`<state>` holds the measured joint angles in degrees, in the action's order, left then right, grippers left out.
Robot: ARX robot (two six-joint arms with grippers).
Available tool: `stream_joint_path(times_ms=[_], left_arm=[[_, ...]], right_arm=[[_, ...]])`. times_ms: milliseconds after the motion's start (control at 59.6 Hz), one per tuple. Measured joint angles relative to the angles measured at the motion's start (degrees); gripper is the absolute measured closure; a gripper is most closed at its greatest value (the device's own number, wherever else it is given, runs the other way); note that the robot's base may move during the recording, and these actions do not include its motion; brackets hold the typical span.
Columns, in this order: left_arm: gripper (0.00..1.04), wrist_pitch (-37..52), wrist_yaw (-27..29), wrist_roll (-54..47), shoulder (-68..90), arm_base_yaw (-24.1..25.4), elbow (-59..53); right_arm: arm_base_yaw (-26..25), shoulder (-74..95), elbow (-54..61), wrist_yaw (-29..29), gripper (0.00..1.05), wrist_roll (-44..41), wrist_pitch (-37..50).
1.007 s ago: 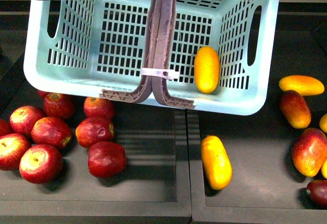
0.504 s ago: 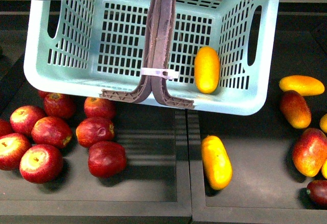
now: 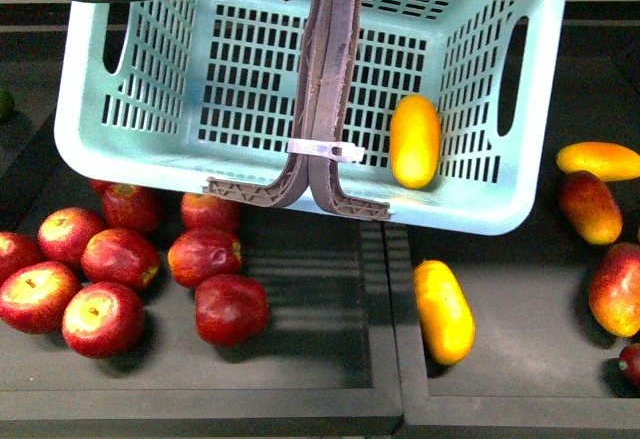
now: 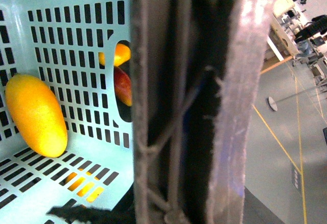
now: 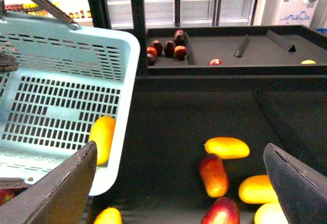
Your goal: Pick mango and avocado into basket
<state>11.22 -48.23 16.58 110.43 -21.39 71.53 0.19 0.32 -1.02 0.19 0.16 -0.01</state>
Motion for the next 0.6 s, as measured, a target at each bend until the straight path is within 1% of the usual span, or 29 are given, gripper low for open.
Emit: stream_joint_path(times_ms=[252, 604], left_arm=[[0.9, 0.0, -0.63, 0.02, 0.17, 0.0, 0.0], [0.9, 0.0, 0.79, 0.0, 0.17, 0.57, 0.0]], right_arm=[[0.0, 0.0, 0.0, -0.07, 0.09, -0.02, -0.02], [0.0, -0.07, 0.0, -0.07, 0.09, -0.02, -0.02]])
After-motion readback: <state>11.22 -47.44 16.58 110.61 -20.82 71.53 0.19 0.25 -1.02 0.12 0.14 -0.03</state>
